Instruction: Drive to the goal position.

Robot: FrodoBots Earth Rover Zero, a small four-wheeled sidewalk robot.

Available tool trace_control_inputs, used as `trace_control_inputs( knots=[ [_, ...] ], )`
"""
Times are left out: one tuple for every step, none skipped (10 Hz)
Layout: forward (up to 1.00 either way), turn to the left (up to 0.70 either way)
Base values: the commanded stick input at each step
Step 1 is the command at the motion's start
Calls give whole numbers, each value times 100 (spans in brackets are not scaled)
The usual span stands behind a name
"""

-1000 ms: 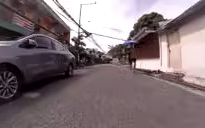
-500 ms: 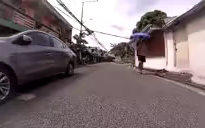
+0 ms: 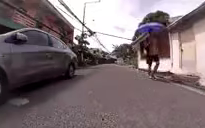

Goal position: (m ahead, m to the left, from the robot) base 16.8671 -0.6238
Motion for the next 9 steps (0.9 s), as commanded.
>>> trace_control_inputs(
  knots=[
    [50, 7],
    [50, 7],
    [50, 7],
    [50, 7],
    [50, 7],
    [50, 7],
    [50, 7],
    [50, 7],
    [50, 7]
  ],
)
